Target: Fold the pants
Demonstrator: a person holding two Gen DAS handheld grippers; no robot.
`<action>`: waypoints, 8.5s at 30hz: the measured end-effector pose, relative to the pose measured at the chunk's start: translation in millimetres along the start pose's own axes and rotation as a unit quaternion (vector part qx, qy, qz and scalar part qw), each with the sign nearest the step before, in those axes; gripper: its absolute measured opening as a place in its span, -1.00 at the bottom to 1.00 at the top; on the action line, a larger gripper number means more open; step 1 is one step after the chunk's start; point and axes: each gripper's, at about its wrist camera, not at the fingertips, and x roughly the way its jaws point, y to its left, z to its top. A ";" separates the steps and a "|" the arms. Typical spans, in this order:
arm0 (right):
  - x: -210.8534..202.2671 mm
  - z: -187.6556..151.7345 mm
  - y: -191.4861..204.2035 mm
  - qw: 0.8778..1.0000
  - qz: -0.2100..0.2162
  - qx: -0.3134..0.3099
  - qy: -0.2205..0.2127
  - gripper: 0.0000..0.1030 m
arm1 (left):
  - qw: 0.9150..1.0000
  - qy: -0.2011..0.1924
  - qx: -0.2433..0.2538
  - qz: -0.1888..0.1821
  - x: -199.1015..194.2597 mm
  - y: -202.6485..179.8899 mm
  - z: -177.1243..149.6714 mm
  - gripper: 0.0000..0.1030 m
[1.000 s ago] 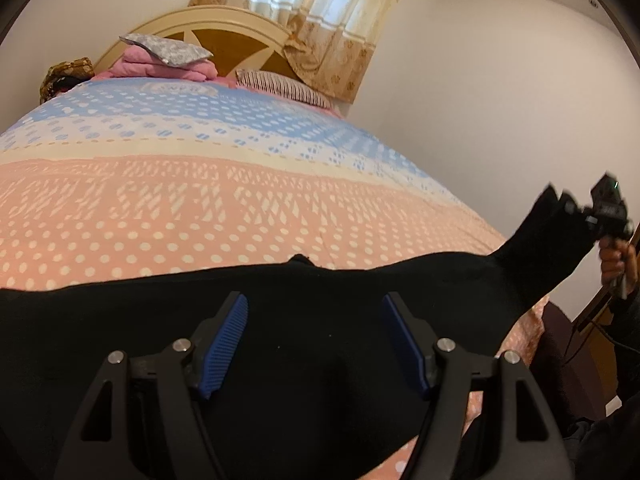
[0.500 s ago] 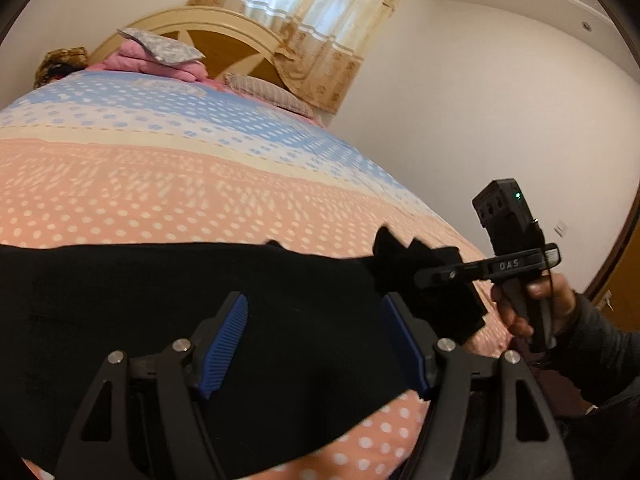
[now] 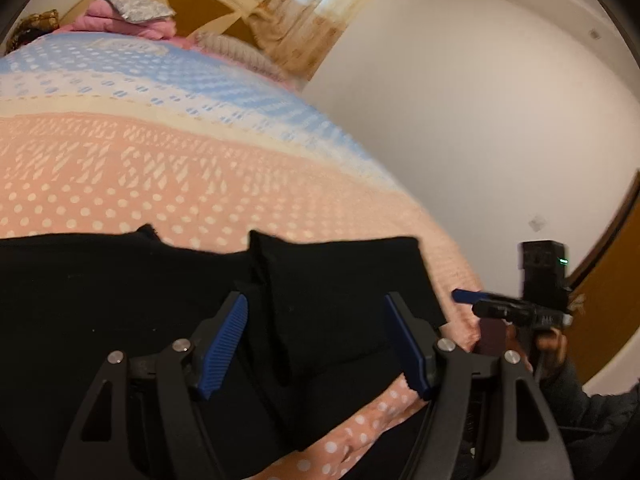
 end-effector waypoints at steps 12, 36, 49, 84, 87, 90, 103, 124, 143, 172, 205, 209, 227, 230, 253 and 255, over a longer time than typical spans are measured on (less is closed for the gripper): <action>125.7 7.5 117.5 0.957 -0.053 -0.280 0.061 -0.55 | 0.999 -0.001 -0.036 0.034 -2.3 21.3 -18.5 0.41; 83.3 -4.7 88.9 0.960 -0.123 -0.248 0.045 0.31 | 0.934 -0.059 -0.026 0.350 -145.6 141.0 -18.2 0.53; 76.0 6.5 53.0 0.958 -0.181 -0.219 0.030 0.31 | 0.935 -0.065 -0.100 0.334 -136.4 184.1 -31.2 0.74; 2.7 23.1 -55.4 0.986 -0.159 -0.027 -0.051 0.31 | 0.951 -0.117 -0.015 0.285 -155.1 99.0 -17.5 0.18; 9.0 37.0 -52.5 0.990 -0.127 -0.015 -0.064 0.31 | 0.976 -0.087 0.010 0.200 -113.7 62.4 -6.3 0.18; 27.4 48.2 -44.8 0.993 -0.104 -0.023 -0.052 0.25 | 0.991 -0.041 0.022 0.125 -57.0 35.9 1.6 0.18; 41.0 55.2 -69.6 0.990 -0.133 -0.024 -0.046 -0.87 | 0.999 0.023 -0.007 0.039 60.7 7.7 11.7 -0.82; 27.0 -30.9 -41.0 0.980 -0.150 -0.124 0.035 -0.15 | 0.995 0.030 0.038 0.083 59.4 -4.0 -10.0 -0.81; 8.3 -29.6 -78.5 0.993 -0.103 -0.048 -0.024 -0.19 | 0.984 -0.028 0.063 0.163 -50.4 28.5 -14.7 0.06; -12.6 -31.2 -51.8 0.986 -0.076 -0.076 -0.131 -0.18 | 0.964 -0.143 -0.109 0.198 -177.2 136.2 -19.6 -0.57; -34.5 -38.2 -134.1 0.971 -0.145 0.101 -0.164 -0.16 | 0.976 0.063 0.207 0.009 87.3 -136.1 1.6 -0.14; -44.0 -37.0 -122.4 0.971 -0.116 0.090 -0.190 -0.16 | 0.979 0.015 0.202 0.015 48.9 -128.5 6.3 0.40; 15.6 -4.0 -51.6 0.995 -0.029 0.003 -0.091 -0.15 | 0.973 0.022 0.131 0.188 33.3 -25.6 -9.8 0.70; 16.4 -11.2 -75.4 0.996 -0.002 0.020 -0.092 -0.15 | 0.973 0.030 0.127 0.188 42.1 -25.1 -15.2 0.71; 60.5 76.5 -76.4 0.999 -0.025 0.012 -0.043 -0.01 | 0.970 0.038 0.137 0.196 45.1 -21.8 -27.3 0.80; 51.7 73.3 -73.5 0.998 -0.027 0.014 -0.052 -0.01 | 0.971 0.037 0.135 0.195 44.1 -21.4 -26.7 0.80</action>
